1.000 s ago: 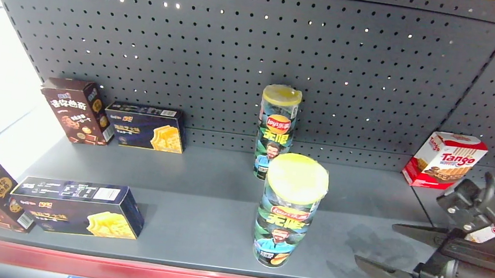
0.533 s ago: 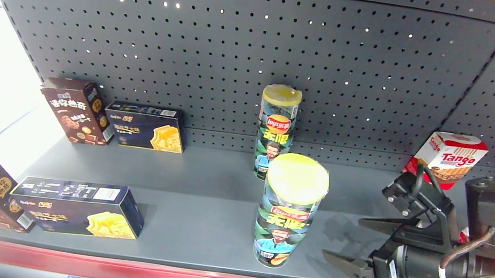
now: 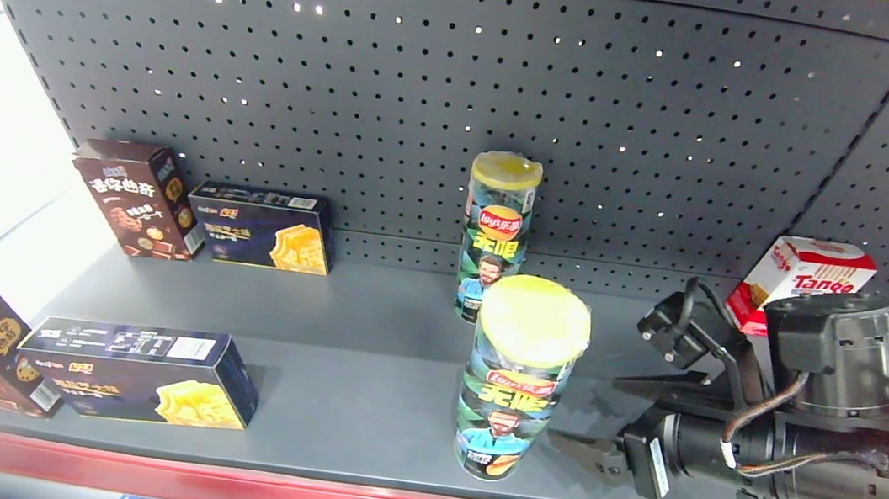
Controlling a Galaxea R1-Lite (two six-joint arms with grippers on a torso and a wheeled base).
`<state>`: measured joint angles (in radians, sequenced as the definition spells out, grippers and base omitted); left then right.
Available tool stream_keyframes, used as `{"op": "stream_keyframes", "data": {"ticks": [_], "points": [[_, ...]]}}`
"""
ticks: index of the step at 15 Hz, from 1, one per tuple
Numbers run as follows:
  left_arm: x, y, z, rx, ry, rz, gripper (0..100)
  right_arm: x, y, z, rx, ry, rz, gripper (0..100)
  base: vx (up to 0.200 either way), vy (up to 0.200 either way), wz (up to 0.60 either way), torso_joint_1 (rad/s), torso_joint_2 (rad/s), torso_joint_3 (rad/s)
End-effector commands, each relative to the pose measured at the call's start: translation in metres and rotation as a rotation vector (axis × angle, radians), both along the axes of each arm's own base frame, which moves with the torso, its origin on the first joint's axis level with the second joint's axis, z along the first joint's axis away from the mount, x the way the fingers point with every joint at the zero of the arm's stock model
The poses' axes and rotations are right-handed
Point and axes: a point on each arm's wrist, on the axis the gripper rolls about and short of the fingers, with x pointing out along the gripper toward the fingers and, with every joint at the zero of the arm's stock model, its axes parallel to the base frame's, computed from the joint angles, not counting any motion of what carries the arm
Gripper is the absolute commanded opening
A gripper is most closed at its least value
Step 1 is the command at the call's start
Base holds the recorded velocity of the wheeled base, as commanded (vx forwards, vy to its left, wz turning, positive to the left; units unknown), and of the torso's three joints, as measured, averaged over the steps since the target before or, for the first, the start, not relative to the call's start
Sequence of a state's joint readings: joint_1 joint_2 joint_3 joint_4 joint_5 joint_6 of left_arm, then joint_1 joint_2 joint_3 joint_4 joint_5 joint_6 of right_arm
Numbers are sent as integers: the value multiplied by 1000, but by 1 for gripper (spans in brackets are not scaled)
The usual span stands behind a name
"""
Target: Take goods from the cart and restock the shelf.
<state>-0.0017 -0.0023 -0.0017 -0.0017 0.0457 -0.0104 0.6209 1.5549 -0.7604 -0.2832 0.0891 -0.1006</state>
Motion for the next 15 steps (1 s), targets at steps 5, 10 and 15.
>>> {"op": "stream_keyframes", "data": {"ticks": [5, 10, 15], "points": [[0, 0, 0, -5, 1, 0, 100, 13, 12, -5, -11, 12, 7, 100, 0, 0, 0, 0, 0, 0], [0, 0, 0, -5, 2, 0, 100, 11, 10, -3, -7, 6, 4, 100, 0, 0, 0, 0, 0, 0], [0, 0, 0, -5, 1, 0, 100, 15, 18, -6, -13, 14, 19, 100, 0, 0, 0, 0, 0, 0]]}}
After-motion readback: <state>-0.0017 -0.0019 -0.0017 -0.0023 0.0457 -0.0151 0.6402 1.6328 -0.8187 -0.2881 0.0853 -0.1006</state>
